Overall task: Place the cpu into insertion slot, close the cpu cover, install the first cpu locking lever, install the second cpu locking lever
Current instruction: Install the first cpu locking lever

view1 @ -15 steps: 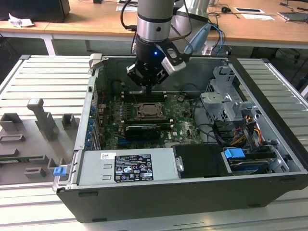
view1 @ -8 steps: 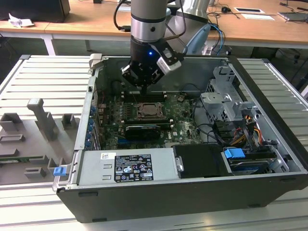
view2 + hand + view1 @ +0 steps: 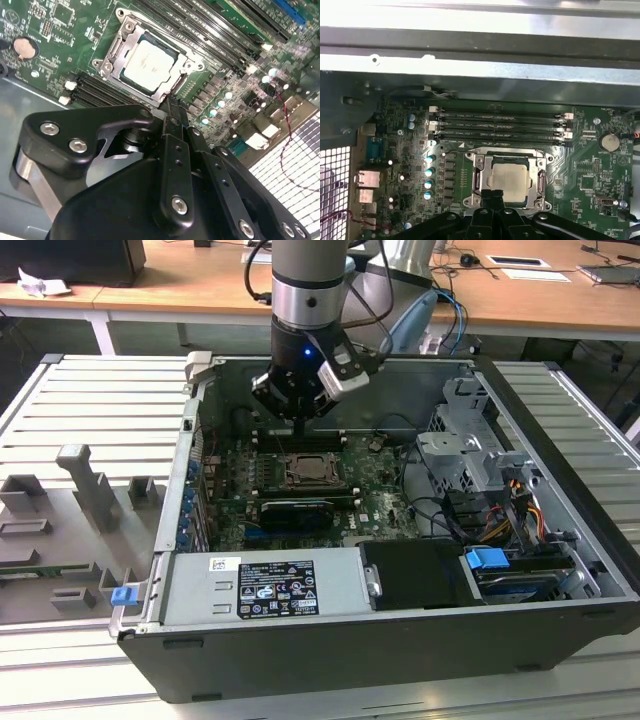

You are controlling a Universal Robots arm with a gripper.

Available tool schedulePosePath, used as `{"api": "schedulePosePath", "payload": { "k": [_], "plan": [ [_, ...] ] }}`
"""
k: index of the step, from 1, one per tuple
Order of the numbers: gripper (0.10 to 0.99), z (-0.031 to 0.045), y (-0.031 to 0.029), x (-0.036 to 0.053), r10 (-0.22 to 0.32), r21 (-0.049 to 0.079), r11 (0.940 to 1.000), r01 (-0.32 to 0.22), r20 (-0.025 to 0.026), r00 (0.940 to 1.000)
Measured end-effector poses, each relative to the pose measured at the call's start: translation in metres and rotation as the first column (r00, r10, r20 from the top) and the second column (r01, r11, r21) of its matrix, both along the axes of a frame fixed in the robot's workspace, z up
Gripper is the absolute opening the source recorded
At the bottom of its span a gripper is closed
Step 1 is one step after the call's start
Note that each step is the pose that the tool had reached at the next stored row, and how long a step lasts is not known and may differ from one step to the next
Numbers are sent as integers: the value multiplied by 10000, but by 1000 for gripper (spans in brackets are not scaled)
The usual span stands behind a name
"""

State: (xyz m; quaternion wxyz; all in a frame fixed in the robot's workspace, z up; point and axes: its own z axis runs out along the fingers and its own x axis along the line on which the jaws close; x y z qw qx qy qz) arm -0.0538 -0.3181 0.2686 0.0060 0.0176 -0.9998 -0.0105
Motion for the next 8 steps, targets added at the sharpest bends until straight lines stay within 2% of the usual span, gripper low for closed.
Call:
{"api": "schedulePosePath", "payload": {
  "k": [4,8],
  "plan": [
    [106,-1,1,-4,-164,3,9999,164,2,9999],
    [106,-1,0,-111,-161,1,9999,161,1,9999]
  ]
}}
